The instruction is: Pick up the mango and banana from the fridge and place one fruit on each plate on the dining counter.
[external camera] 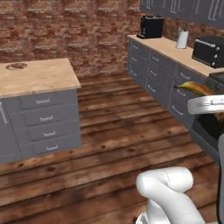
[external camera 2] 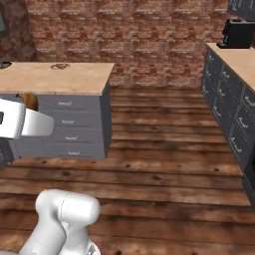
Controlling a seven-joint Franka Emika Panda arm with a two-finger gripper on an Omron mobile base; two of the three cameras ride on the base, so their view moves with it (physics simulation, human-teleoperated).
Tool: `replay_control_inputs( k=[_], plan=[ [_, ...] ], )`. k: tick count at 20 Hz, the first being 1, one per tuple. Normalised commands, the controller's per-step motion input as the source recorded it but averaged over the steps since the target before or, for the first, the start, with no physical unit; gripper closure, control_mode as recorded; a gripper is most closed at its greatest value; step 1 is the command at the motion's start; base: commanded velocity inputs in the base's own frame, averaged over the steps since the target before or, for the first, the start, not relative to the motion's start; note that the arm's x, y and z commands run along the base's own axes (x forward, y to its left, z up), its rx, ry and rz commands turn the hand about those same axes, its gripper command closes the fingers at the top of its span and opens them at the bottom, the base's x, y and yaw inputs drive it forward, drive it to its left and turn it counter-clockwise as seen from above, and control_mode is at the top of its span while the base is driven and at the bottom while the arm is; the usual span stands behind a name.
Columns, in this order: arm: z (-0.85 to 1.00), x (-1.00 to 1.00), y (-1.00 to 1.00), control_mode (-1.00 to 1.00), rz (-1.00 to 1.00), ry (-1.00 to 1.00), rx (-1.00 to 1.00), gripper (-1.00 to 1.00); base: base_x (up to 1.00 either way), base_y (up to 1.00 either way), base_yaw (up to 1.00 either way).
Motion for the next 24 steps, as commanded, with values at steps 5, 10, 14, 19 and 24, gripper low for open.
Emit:
replay_control_inputs(
  k=[5,10,14,19,24],
  plan=[
    [0.0,0.0,0.0,1.0,0.0,0.0,0.0,1.0,1.0,-0.26,0.22],
    [0.0,0.0,0.0,1.0,0.0,0.0,0.0,1.0,1.0,-0.4,0.2],
    [0.0,0.0,0.0,1.0,0.0,0.0,0.0,1.0,1.0,-0.75,0.23],
    [0.0,0.0,0.0,1.0,0.0,0.0,0.0,1.0,1.0,-0.72,0.24],
    [0.0,0.0,0.0,1.0,0.0,0.0,0.0,1.0,1.0,-0.42,0.25]
  ],
)
